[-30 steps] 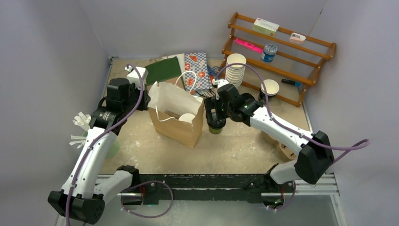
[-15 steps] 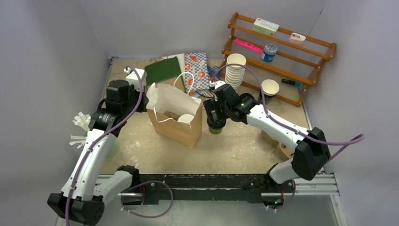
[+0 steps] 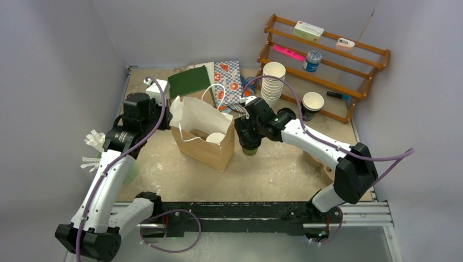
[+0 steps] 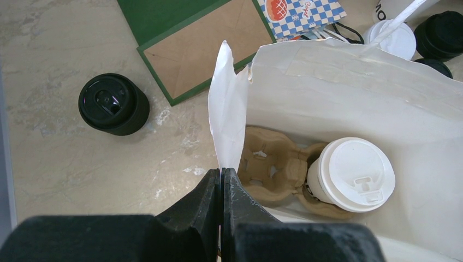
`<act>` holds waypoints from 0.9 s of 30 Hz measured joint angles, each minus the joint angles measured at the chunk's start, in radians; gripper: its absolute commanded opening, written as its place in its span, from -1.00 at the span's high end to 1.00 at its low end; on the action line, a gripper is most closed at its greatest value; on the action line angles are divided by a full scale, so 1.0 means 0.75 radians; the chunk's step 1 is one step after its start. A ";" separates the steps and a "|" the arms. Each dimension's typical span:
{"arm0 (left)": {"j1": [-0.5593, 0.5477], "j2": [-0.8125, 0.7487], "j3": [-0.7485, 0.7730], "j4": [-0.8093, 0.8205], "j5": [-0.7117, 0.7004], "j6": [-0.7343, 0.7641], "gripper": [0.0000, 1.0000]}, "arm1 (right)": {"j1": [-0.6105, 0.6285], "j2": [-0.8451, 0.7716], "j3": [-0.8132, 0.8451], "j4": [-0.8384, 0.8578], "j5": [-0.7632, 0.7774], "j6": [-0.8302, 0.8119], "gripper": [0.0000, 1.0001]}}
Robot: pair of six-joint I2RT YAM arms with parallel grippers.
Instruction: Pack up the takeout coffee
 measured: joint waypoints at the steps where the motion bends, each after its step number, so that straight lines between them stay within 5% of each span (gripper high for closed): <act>1: 0.000 0.000 0.000 0.000 0.001 0.001 1.00 | 0.001 0.006 0.005 -0.001 -0.002 -0.002 -0.97; 10: 0.000 0.000 0.000 0.000 0.001 0.001 1.00 | 0.006 0.027 0.025 -0.012 -0.018 -0.003 -0.95; 27: 0.000 -0.010 -0.010 0.009 0.002 0.006 1.00 | 0.006 0.007 0.043 -0.087 0.001 0.031 -0.44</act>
